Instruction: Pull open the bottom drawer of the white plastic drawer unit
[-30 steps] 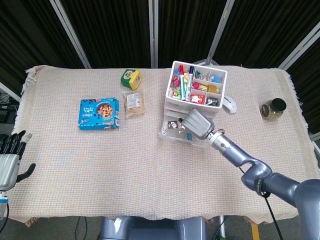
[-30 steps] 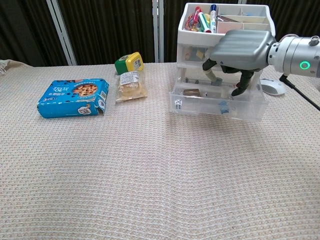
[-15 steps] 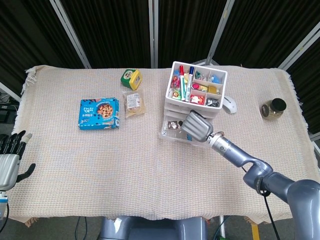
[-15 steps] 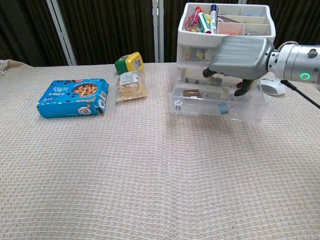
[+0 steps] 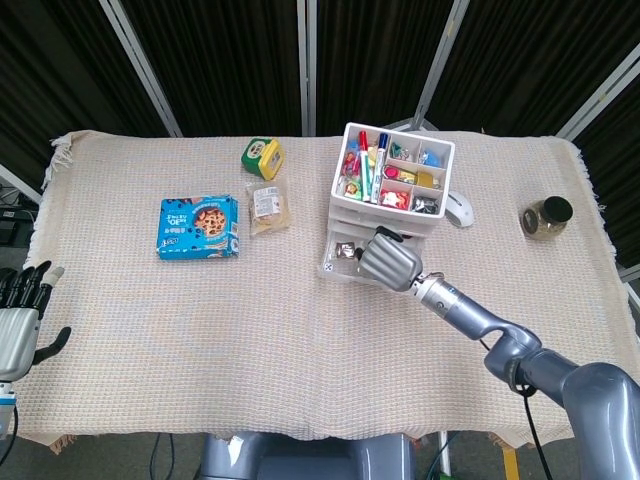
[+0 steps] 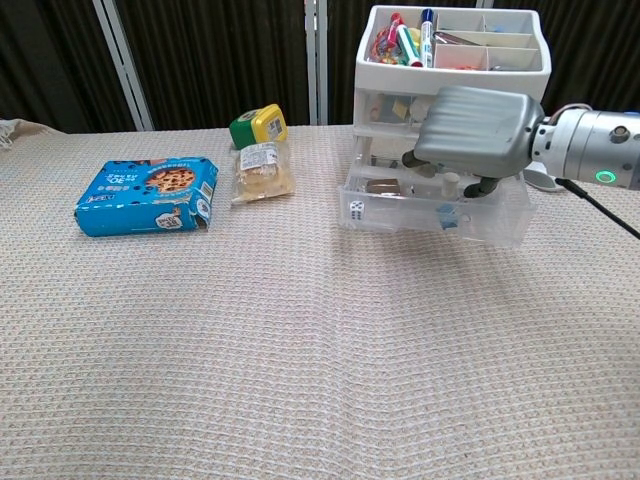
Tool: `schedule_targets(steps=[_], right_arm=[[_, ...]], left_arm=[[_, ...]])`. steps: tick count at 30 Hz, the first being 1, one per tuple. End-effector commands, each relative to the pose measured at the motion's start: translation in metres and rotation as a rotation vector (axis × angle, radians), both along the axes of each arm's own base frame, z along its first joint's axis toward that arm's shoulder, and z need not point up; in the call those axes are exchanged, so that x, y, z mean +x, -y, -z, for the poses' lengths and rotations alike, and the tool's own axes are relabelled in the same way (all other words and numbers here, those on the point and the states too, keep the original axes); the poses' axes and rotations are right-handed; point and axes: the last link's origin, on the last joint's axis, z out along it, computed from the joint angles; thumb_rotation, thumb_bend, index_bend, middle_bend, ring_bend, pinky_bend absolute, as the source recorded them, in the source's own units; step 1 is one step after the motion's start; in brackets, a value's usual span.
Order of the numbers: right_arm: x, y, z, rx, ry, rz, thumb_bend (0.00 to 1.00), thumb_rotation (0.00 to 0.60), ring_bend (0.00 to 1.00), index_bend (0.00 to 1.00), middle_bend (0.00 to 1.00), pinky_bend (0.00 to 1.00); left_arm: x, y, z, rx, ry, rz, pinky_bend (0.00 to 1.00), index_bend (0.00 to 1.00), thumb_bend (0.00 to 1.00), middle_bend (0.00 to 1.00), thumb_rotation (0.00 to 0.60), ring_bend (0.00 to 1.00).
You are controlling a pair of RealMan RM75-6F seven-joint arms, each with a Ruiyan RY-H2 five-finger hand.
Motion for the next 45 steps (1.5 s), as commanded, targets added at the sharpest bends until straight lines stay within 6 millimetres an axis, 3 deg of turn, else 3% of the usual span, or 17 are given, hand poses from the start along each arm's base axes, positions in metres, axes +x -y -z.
schedule_targets(steps=[1,15,26,34,45], right_arm=[[0.001,0.002,0.0,-0.012,-0.008,0.009,0.08,0.6,1.0,0.52,1.0,0.73],[0.002,0.007,0.003,-0.041,-0.056,0.029,0.08,0.6,1.0,0.48,1.0,0.73],[0.002,0.009,0.006,-0.046,-0.059,0.028,0.08,0.6,1.0,0.54,1.0,0.73],[0.001,0.011,0.008,-0.042,-0.055,0.037,0.22,0.6,1.0,0.56,1.0,0.73],[-0.001,0.013,0.009,-0.038,-0.06,0.047,0.22,0.6,1.0,0.55,1.0,0.73]], left_arm=[[0.0,0.0,0.0,0.0,0.0,0.0,0.0,0.07,0.34,0.0,0.6,0.0],[0.0,0.0,0.0,-0.001,-0.001,0.0,0.0,0.07,0.34,0.0,0.6,0.0],[0.0,0.0,0.0,0.0,-0.002,-0.001,0.0,0.07,0.34,0.0,0.6,0.0],[0.0,0.0,0.0,-0.001,-0.003,-0.001,0.0,0.07,0.34,0.0,0.6,0.0],[0.0,0.0,0.0,-0.001,-0.003,-0.002,0.0,0.07,0.34,0.0,0.6,0.0]])
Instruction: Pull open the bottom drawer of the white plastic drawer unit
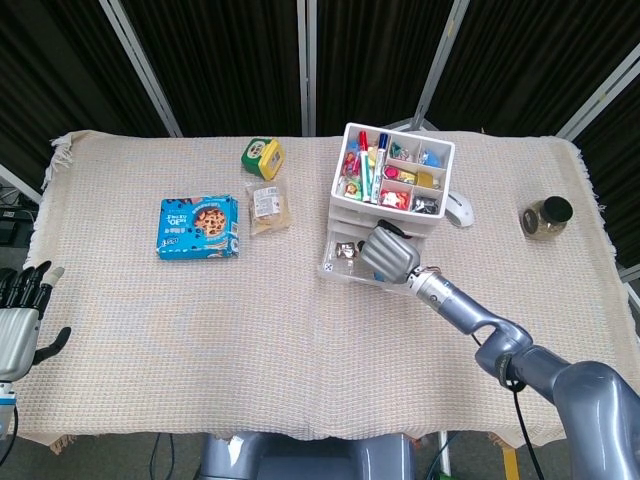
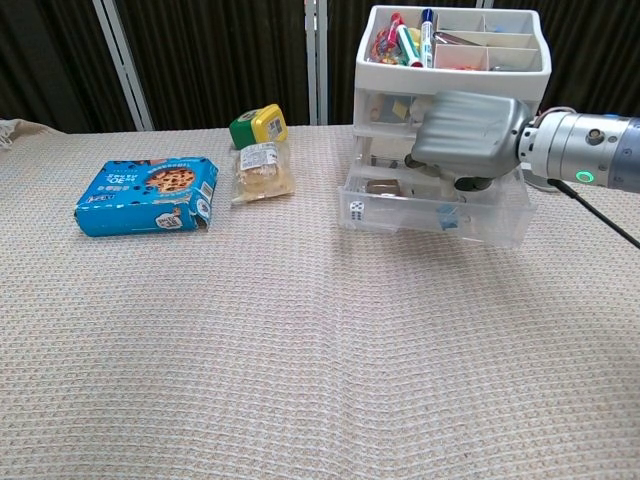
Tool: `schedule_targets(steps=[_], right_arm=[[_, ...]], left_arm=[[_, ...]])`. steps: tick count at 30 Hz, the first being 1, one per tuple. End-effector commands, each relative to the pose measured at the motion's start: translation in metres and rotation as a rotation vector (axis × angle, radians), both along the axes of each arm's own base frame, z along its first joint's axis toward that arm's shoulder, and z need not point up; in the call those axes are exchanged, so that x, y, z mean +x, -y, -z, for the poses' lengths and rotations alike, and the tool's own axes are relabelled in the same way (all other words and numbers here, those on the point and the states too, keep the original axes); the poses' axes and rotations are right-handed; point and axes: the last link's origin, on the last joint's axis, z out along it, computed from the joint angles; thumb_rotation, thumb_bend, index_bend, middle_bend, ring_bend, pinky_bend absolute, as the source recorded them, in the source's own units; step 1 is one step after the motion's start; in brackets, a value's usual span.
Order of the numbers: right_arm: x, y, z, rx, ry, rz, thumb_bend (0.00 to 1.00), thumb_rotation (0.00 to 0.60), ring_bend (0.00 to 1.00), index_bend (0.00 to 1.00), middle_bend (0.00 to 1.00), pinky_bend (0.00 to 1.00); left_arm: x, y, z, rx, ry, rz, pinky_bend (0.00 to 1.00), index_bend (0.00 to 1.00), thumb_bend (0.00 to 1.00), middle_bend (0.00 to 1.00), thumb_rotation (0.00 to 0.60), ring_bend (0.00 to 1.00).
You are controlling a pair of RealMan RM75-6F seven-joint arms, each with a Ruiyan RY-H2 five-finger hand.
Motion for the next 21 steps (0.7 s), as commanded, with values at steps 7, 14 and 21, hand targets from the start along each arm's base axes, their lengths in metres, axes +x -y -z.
schedule_targets(steps=[7,14,21], right_arm=[[-0.003,-0.0006,0.0019,0.004,-0.004,0.007,0.23,0.6,1.0,0.57,1.0,0.73],[-0.0044,-0.0011,0.0036,0.005,-0.002,0.011,0.32,0.6,1.0,0.6,1.0,0.73],[-0.004,-0.0009,0.0027,0.003,0.001,0.007,0.34,0.6,1.0,0.62,1.0,0.73]], left_arm=[[0.0001,0.0,0.0,0.0,0.0,0.0,0.0,0.07,0.34,0.0,0.6,0.0],[0.0001,0.0001,0.0,0.0,0.001,0.0,0.0,0.07,0.34,0.0,0.6,0.0],[0.0001,-0.0001,-0.0001,-0.001,0.001,0.0,0.0,0.07,0.34,0.0,0.6,0.0]])
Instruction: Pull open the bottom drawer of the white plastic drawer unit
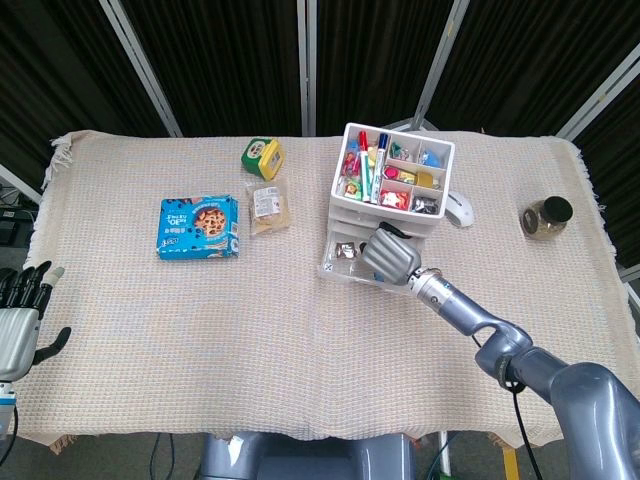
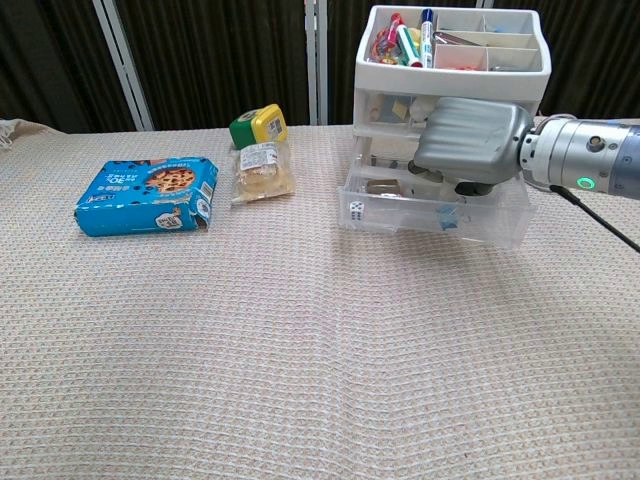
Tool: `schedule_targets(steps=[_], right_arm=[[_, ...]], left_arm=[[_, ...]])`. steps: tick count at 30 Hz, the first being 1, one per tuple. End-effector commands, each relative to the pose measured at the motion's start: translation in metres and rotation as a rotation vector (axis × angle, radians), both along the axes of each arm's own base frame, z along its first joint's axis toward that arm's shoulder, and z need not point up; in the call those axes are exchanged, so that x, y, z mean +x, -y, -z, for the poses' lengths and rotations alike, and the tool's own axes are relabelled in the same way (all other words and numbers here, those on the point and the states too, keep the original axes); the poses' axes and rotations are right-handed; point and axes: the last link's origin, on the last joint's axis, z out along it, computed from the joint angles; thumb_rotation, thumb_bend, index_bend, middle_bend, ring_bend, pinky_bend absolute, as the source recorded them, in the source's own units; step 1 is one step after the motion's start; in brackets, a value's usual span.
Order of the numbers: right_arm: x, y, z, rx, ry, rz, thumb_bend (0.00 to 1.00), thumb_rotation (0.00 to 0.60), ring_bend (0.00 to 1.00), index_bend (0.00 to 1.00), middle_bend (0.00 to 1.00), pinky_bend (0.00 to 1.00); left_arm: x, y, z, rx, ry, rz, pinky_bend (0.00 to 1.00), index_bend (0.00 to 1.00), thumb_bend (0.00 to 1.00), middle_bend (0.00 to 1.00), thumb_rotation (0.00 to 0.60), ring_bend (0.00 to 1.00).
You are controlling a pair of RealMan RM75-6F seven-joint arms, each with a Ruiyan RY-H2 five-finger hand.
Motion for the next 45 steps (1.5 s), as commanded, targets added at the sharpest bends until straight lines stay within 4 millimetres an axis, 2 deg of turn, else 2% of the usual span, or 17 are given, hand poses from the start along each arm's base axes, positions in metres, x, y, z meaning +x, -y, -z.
schedule_targets(steps=[1,8,14,20,24,25,26,28,30,35,39,45], right_arm=[[0.0,0.0,-0.001,-0.002,0.001,-0.002,0.34,0.6,1.0,0.62,1.0,0.73],[0.003,0.0,-0.007,-0.012,-0.001,-0.024,0.34,0.6,1.0,0.63,1.0,0.73],[0.009,-0.004,-0.02,-0.029,0.008,-0.072,0.34,0.6,1.0,0.63,1.0,0.73],[0.015,-0.02,-0.048,-0.045,0.056,-0.129,0.34,0.6,1.0,0.63,1.0,0.73],[0.011,-0.034,-0.066,-0.055,0.081,-0.147,0.34,0.6,1.0,0.63,1.0,0.73],[0.009,-0.039,-0.073,-0.06,0.084,-0.151,0.34,0.6,1.0,0.63,1.0,0.73],[-0.001,-0.049,-0.088,-0.078,0.078,-0.16,0.34,0.6,1.0,0.63,1.0,0.73],[-0.007,-0.058,-0.1,-0.083,0.067,-0.155,0.34,0.6,1.0,0.64,1.0,0.73],[-0.011,-0.061,-0.106,-0.088,0.057,-0.145,0.34,0.6,1.0,0.64,1.0,0.73],[-0.035,-0.067,-0.124,-0.12,0.007,-0.075,0.34,0.6,1.0,0.64,1.0,0.73],[-0.052,-0.068,-0.125,-0.131,-0.034,-0.032,0.34,0.6,1.0,0.63,1.0,0.73],[-0.074,-0.071,-0.114,-0.087,-0.093,0.036,0.34,0.6,1.0,0.63,1.0,0.73]], left_arm=[[0.0,0.0,0.0,0.0,0.0,0.0,0.0,0.07,0.34,0.0,0.6,0.0],[0.0,0.0,0.0,0.0,0.0,0.0,0.0,0.07,0.34,0.0,0.6,0.0],[0.0,0.0,0.0,-0.001,0.001,0.0,0.0,0.08,0.34,0.0,0.6,0.0],[0.0,0.0,0.0,-0.001,0.003,0.001,0.0,0.08,0.34,0.0,0.6,0.0],[0.0,0.0,0.0,-0.001,0.003,0.002,0.0,0.08,0.34,0.0,0.6,0.0],[0.0,0.0,0.0,-0.001,0.003,0.002,0.0,0.08,0.34,0.0,0.6,0.0],[0.0,0.0,0.0,0.0,0.001,0.002,0.0,0.08,0.34,0.0,0.6,0.0],[0.0,0.001,0.0,0.0,-0.001,0.001,0.0,0.08,0.34,0.0,0.6,0.0],[0.0,0.001,0.0,0.001,-0.001,0.0,0.0,0.08,0.34,0.0,0.6,0.0],[0.0,0.001,0.0,0.003,-0.004,-0.001,0.0,0.08,0.34,0.0,0.6,0.0],[0.0,0.001,0.0,0.003,-0.006,-0.001,0.0,0.08,0.34,0.0,0.6,0.0],[0.001,0.002,0.001,0.003,-0.009,-0.001,0.0,0.08,0.34,0.0,0.6,0.0]])
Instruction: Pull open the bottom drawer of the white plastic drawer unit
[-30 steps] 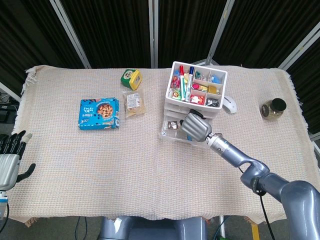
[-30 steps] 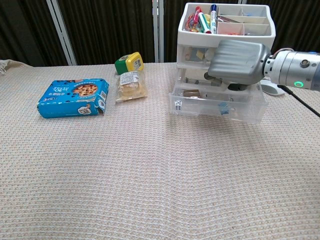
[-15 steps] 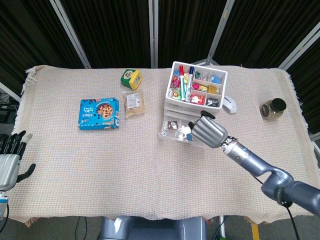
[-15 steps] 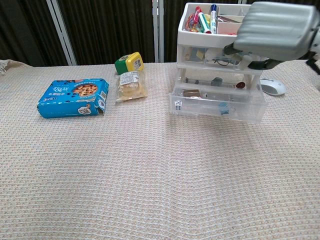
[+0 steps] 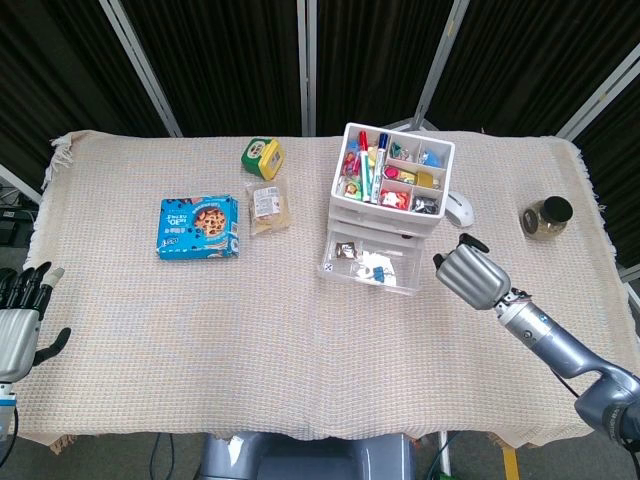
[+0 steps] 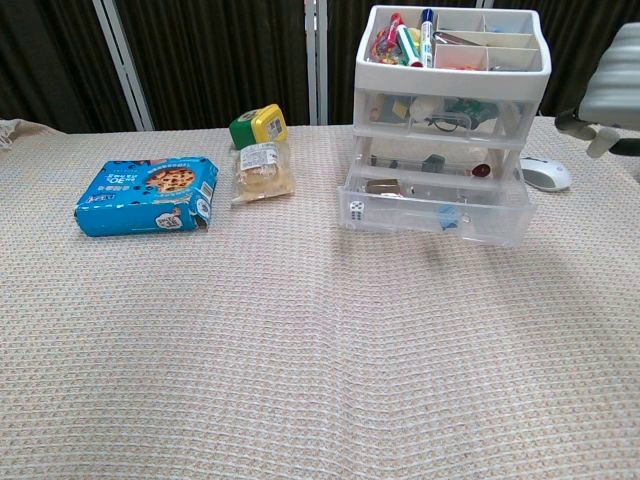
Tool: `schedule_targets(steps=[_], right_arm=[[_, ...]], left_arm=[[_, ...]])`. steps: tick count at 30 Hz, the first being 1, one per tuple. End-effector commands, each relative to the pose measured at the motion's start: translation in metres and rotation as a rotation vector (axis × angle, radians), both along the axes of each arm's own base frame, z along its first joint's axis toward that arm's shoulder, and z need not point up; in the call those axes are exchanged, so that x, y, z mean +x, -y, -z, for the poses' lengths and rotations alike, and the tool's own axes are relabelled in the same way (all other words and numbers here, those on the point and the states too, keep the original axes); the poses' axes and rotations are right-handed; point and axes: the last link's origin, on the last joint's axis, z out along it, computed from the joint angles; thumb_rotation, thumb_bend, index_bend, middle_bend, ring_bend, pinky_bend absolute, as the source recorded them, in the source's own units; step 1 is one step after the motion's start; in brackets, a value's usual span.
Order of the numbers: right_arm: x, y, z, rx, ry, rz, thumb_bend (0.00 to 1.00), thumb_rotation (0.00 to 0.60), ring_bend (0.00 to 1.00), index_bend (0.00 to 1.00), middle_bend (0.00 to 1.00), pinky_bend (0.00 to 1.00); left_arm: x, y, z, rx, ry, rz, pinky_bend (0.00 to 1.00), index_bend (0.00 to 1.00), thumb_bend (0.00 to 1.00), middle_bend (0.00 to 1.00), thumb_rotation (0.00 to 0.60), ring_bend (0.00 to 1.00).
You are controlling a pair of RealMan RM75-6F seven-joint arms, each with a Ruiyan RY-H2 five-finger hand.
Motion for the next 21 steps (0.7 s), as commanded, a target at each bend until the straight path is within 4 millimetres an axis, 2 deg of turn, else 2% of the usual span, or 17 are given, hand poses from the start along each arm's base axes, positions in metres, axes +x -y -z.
schedule_targets(steps=[1,7,15,21], right_arm=[[-0.011,-0.003,0.008,0.029,-0.023,0.04,0.34,0.6,1.0,0.63,1.0,0.73],[-0.03,-0.007,0.023,0.063,-0.058,0.123,0.34,0.6,1.0,0.63,1.0,0.73],[-0.049,-0.009,0.027,0.038,-0.066,0.199,0.3,0.6,1.0,0.61,1.0,0.73],[-0.053,-0.011,0.028,0.033,-0.062,0.216,0.27,0.6,1.0,0.6,1.0,0.73]], left_arm=[[0.0,0.0,0.0,0.0,0.0,0.0,0.0,0.08,0.34,0.0,0.6,0.0],[0.0,0.0,0.0,-0.002,0.001,0.0,0.0,0.08,0.34,0.0,0.6,0.0],[0.0,0.0,0.0,-0.002,0.001,0.0,0.0,0.08,0.34,0.0,0.6,0.0],[0.0,0.0,0.0,-0.002,0.0,-0.001,0.0,0.08,0.34,0.0,0.6,0.0]])
